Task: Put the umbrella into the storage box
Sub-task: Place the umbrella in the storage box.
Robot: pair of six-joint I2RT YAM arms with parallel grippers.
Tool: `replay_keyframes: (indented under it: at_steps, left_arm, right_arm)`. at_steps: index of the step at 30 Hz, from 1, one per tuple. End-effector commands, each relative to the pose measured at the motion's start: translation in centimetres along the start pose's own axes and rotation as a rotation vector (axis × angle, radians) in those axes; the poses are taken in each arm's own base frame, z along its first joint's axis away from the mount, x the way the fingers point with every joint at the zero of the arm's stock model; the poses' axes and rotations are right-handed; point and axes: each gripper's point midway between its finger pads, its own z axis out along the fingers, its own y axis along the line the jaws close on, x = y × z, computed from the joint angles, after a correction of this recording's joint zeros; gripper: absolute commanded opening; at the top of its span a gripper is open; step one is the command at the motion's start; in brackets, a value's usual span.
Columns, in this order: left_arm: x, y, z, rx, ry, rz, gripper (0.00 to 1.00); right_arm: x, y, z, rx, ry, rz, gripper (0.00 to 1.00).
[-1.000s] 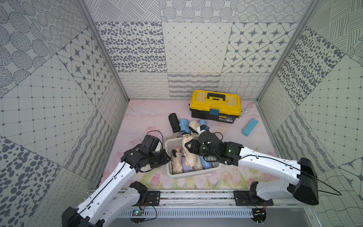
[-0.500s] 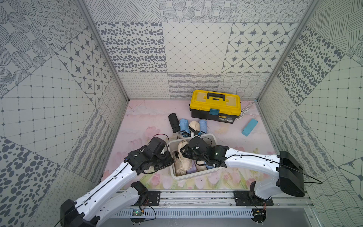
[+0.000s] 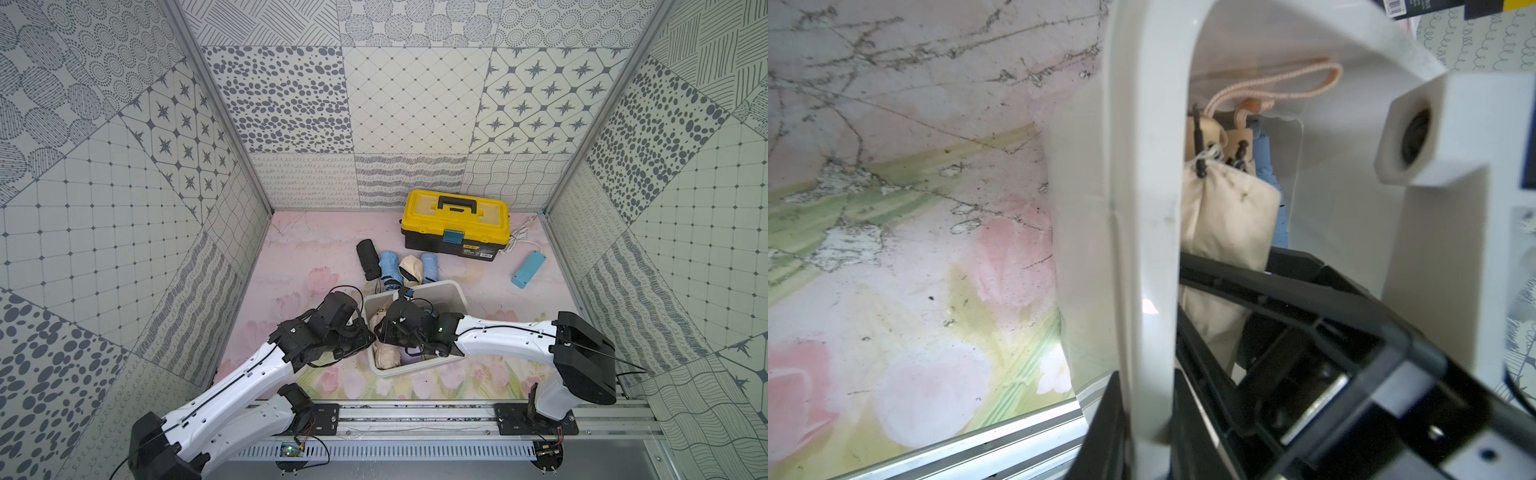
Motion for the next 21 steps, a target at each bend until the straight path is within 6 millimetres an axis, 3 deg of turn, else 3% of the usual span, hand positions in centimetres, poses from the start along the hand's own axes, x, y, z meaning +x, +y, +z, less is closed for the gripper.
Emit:
replay_keyframes:
  at_steps: [1, 6, 10, 15, 21]
  left_arm:
    - [-0.8, -2.8, 0.1, 0.116, -0.022, -0.008, 0.17]
    - [-0.9, -2.4, -0.3, 0.096, -0.035, 0.003, 0.18]
    - [-0.9, -2.2, -0.3, 0.097, -0.043, -0.003, 0.18]
    - [-0.8, -2.0, -0.3, 0.091, -0.044, 0.014, 0.18]
    - [-0.8, -2.1, -0.4, 0.092, -0.043, 0.023, 0.18]
  right_arm:
    - [-0.6, 1.4, 0.2, -0.061, -0.026, 0.001, 0.46]
    - [-2.0, 1.1, -2.7, -0.05, -0.096, -0.051, 0.68]
    - [-2.0, -0.6, -5.8, 0.018, -0.085, -0.115, 0.7]
    - [-0.4, -1.7, -6.9, 0.044, -0.022, -0.172, 0.61]
    - [1.6, -0.5, -4.0, 0.035, 0.056, -0.22, 0.44]
